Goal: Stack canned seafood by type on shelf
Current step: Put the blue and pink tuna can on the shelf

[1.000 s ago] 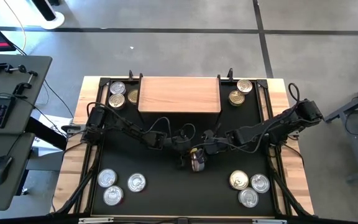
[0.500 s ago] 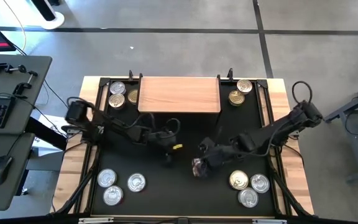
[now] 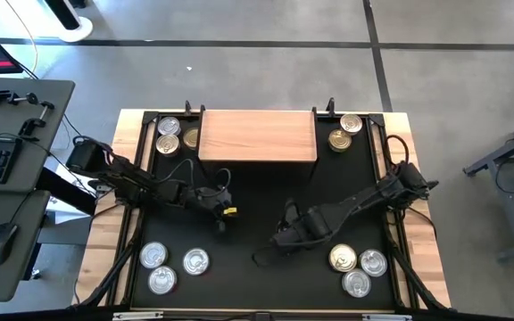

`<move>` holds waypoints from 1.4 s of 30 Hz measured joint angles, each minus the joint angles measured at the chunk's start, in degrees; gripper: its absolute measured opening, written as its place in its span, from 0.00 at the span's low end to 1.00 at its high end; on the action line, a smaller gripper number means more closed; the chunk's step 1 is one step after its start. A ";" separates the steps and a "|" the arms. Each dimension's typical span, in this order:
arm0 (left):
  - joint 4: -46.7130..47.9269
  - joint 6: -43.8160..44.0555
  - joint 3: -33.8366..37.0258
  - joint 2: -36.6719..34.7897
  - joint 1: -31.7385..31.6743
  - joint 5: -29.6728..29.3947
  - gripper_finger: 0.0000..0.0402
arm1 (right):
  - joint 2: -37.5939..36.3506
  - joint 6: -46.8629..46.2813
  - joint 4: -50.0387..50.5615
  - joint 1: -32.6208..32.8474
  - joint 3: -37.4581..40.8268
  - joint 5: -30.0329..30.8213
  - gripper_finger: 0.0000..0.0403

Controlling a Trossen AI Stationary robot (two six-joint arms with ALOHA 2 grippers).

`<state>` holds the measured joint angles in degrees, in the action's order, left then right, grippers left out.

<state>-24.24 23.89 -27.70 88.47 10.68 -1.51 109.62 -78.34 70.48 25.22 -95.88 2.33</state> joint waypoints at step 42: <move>-0.03 1.56 0.00 0.00 0.17 6.46 0.00 | -1.97 -12.05 -15.07 -5.32 6.74 3.85 0.69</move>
<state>-24.27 25.45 -27.70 88.47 10.85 4.95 107.66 -90.39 55.40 19.90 -89.14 6.17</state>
